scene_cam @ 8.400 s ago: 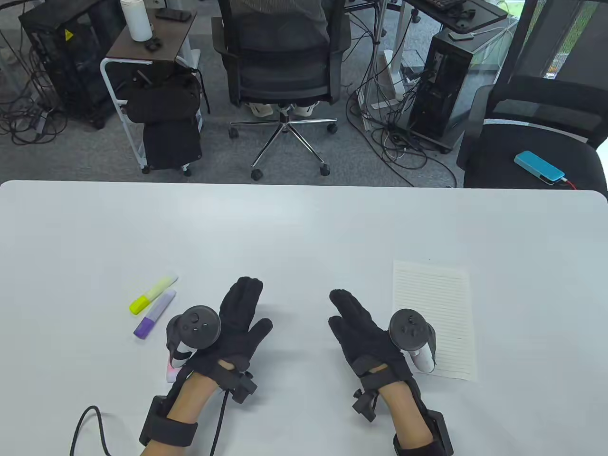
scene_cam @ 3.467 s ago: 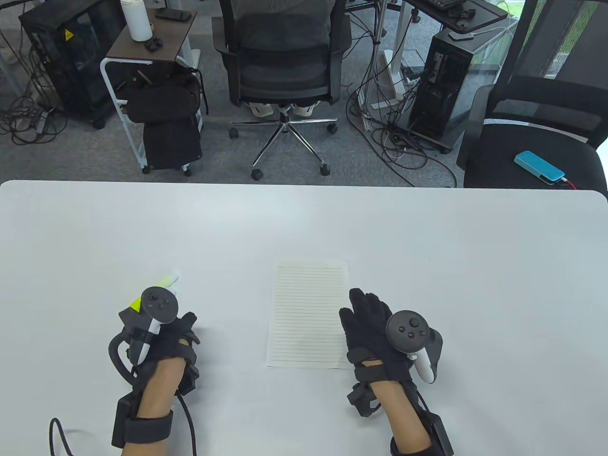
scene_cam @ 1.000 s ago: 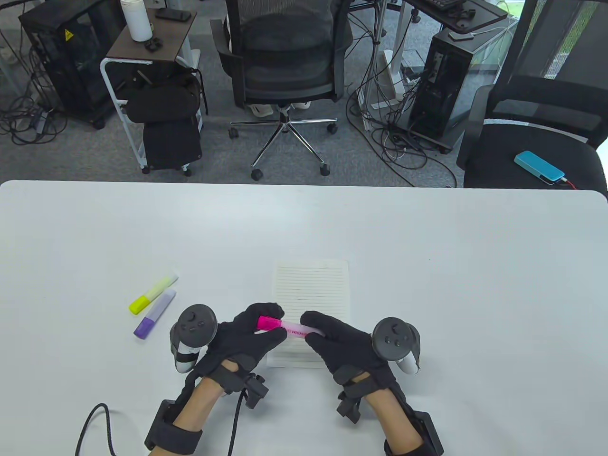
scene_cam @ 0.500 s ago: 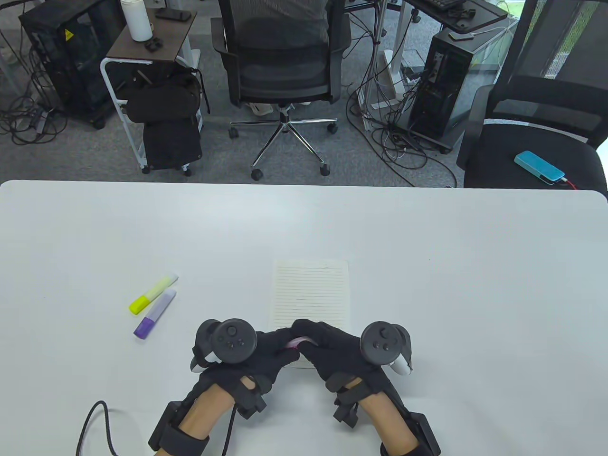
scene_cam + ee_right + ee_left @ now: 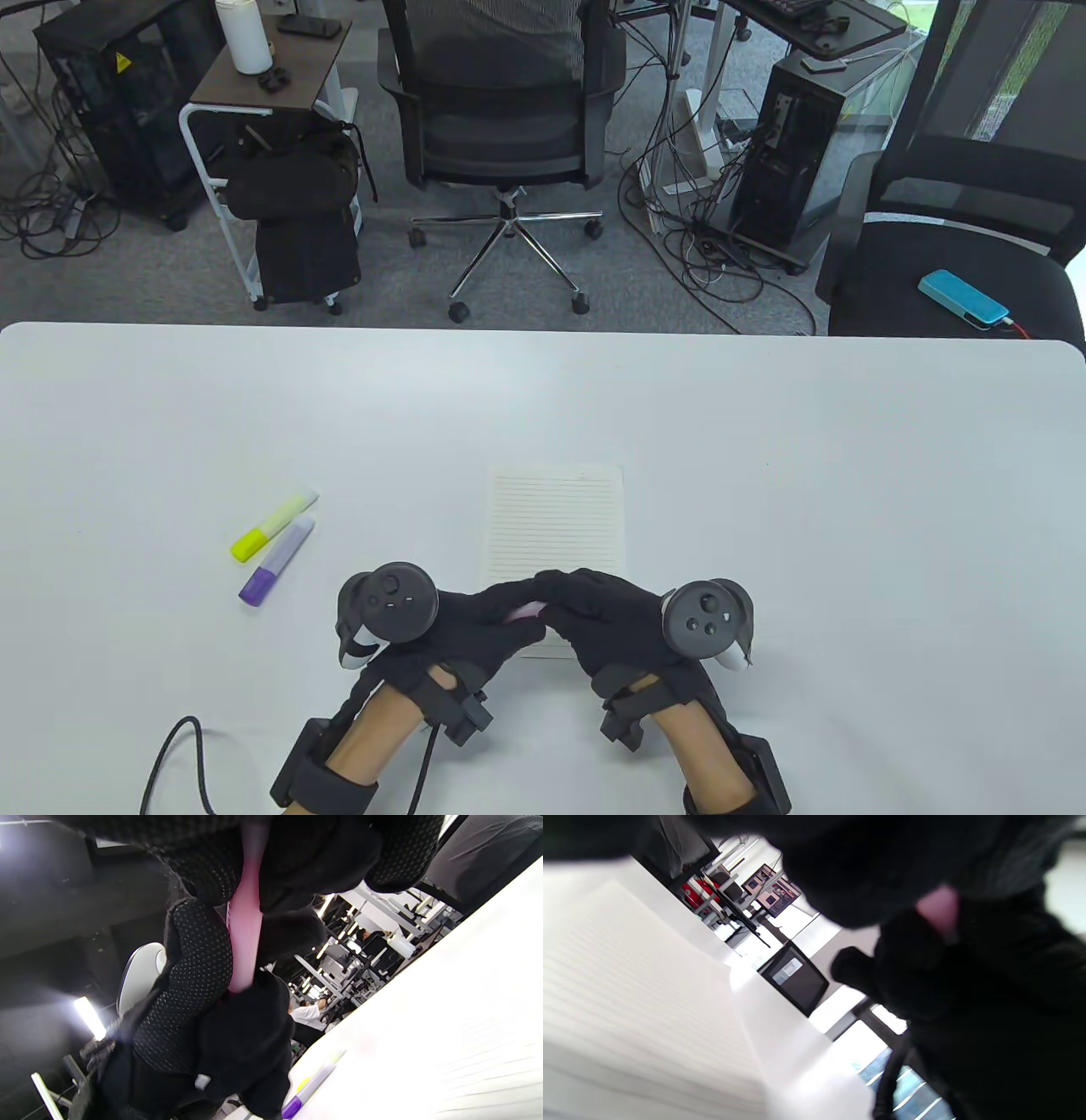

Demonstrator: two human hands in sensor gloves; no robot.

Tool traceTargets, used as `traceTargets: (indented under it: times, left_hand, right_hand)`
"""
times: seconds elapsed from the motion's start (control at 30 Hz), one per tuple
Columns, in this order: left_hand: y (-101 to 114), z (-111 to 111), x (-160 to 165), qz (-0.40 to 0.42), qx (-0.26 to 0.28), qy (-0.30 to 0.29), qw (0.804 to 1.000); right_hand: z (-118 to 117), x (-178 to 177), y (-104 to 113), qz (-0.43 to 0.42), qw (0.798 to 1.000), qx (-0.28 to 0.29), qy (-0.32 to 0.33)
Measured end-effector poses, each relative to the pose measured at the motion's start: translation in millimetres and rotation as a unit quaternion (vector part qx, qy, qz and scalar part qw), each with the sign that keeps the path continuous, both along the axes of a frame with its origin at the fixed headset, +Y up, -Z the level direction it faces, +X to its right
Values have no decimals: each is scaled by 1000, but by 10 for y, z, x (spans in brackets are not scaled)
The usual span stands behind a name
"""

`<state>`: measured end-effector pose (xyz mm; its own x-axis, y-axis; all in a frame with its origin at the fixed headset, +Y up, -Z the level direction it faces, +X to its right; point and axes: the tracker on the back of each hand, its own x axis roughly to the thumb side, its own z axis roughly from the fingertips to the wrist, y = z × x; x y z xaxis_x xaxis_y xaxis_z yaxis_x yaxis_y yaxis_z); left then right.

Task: Apply highlighter ink on paper

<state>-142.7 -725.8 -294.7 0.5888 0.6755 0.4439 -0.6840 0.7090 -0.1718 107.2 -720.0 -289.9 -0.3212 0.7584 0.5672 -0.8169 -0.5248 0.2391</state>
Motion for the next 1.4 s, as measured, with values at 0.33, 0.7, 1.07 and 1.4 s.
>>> traceTargets:
  times: [0.33, 0.7, 1.07, 1.4]
  left_hand:
    - [-59, -145, -495, -183, -8, 177, 967]
    - [-361, -287, -530, -383, -133, 199, 892]
    - [-385, -283, -519, -398, -159, 197, 882]
    - [-340, -247, -478, -401, -151, 186, 884]
  right_hand:
    - [-102, 479, -16, 80, 982, -16, -173]
    - [-136, 359, -120, 142, 975, -46, -162]
    - [-134, 285, -168, 156, 973, -53, -164]
    - [-126, 279, -158, 154, 973, -55, -163]
